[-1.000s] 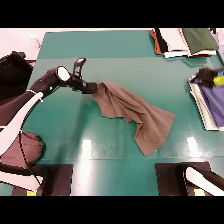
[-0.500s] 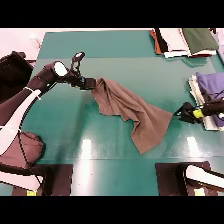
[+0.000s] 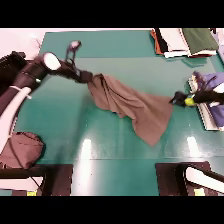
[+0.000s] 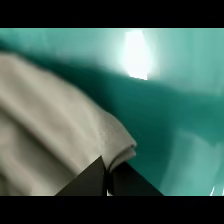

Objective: Fold the shirts.

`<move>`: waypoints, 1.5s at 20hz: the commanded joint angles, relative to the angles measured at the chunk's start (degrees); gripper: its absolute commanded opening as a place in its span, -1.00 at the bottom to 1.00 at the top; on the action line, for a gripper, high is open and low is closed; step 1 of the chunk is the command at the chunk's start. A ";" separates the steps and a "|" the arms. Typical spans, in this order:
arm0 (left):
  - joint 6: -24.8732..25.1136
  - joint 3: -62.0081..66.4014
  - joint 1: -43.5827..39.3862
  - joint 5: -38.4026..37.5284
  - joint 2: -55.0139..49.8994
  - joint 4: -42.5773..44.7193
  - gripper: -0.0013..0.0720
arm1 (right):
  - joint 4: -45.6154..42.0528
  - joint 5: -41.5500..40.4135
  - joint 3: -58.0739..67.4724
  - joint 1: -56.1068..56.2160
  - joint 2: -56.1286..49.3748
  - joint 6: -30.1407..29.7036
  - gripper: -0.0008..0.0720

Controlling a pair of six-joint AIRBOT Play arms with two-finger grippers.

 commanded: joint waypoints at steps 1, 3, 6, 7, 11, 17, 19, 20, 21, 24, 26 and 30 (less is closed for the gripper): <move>0.04 7.76 0.04 -3.02 10.14 9.84 -0.90 | 0.00 5.84 13.53 -0.04 10.62 -1.20 -0.93; 1.16 12.76 0.02 -4.04 17.75 11.23 -0.89 | -0.07 8.33 21.64 -0.98 16.87 -1.11 -0.93; 3.02 15.93 0.02 -4.48 27.26 10.19 -0.90 | -0.11 10.73 29.92 -3.26 23.69 0.07 -0.93; 3.02 15.91 0.02 -4.96 30.03 10.19 -0.90 | -0.09 11.58 31.80 -4.31 25.33 0.70 -0.93; 3.02 16.00 0.02 -9.88 34.18 10.05 -0.90 | -0.02 16.06 37.00 -8.37 26.49 2.58 -0.93; 2.99 3.54 0.02 -14.84 28.96 8.20 -0.89 | -0.17 24.06 37.66 -8.44 15.93 4.92 -0.93; 3.04 -3.28 0.02 -16.04 25.20 6.01 -0.89 | -0.09 25.97 36.22 -7.58 10.86 4.92 -0.93; 3.10 -6.78 0.02 -16.04 23.39 5.33 -0.89 | -0.52 25.24 33.73 -6.67 8.98 4.92 -0.93; 4.20 -10.47 0.02 -15.69 21.35 4.42 -0.89 | -2.12 24.81 31.01 -5.73 7.30 4.92 -0.93; 7.32 -17.79 0.04 -11.26 15.47 4.17 -0.89 | -9.62 19.39 22.56 -2.32 2.27 6.03 -0.93; 7.34 -17.81 0.04 -5.77 11.19 4.61 -0.89 | -10.14 13.84 19.76 -0.96 -1.57 7.30 -0.93; 1.88 -16.26 0.04 10.12 7.56 8.41 -0.89 | -10.14 8.02 22.75 1.46 -7.30 9.49 -0.93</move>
